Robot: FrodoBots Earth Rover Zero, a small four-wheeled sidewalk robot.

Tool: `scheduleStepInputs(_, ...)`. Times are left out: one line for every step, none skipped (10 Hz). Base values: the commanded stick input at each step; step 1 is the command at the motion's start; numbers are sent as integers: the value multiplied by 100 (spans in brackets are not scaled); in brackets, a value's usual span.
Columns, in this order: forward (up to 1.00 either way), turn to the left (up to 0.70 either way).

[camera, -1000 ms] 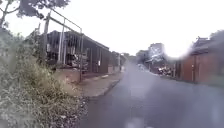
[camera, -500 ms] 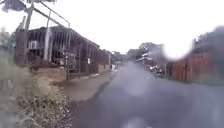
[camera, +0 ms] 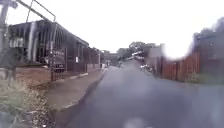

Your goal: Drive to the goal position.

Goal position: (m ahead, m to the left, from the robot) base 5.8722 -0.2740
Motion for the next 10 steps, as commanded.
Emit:
scheduleStepInputs(70,-35)
scheduleStepInputs(70,-35)
scheduleStepInputs(70,-35)
scheduleStepInputs(70,-35)
scheduleStepInputs(70,-29)
scheduleStepInputs(70,-23)
scheduleStepInputs(70,-17)
scheduleStepInputs(70,-11)
scheduleStepInputs(70,-5)
scheduleStepInputs(70,0)
